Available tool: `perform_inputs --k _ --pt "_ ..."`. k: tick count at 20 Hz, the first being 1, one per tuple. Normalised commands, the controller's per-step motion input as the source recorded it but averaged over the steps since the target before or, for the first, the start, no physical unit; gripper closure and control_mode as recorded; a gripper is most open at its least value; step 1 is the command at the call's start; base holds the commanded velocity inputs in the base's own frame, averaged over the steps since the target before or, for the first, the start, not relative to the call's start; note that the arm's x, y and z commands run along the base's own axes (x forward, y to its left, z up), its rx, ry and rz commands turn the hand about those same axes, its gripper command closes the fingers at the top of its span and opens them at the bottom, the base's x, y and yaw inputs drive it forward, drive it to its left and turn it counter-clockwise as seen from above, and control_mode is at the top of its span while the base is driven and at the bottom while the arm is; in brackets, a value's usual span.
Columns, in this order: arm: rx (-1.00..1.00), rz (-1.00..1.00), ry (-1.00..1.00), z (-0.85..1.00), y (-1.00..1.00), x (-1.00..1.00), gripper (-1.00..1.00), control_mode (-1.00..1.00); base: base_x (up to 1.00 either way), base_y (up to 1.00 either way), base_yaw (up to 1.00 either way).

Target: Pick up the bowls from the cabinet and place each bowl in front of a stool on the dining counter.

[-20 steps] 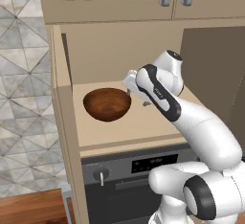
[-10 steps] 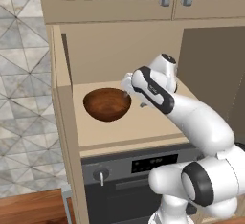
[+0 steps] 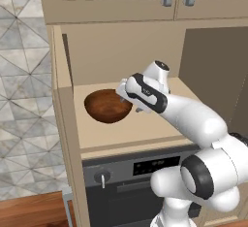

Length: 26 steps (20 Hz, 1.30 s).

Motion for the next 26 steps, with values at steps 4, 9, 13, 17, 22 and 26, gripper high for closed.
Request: perform_inputs --k 4,9,13,17,22,26 --pt "0.0 0.0 0.02 -0.16 0.01 0.07 -1.0 -1.0 0.0 0.0 0.0" --pt "0.0 0.0 0.0 -0.12 0.03 0.02 1.0 -1.0 0.0 0.0 0.0" --pt "0.0 0.0 0.0 -0.1 0.13 0.0 1.0 -1.0 0.0 0.0 0.0" --pt "0.01 0.0 0.0 -0.05 0.0 0.0 1.0 -1.0 0.0 0.0 0.0" --pt "0.05 -0.05 -0.03 -0.02 -0.08 -0.09 1.0 -1.0 0.0 0.0 0.0" --pt "0.01 -0.23 0.0 0.0 -0.3 -0.36 1.0 -1.0 0.0 0.0 0.0"
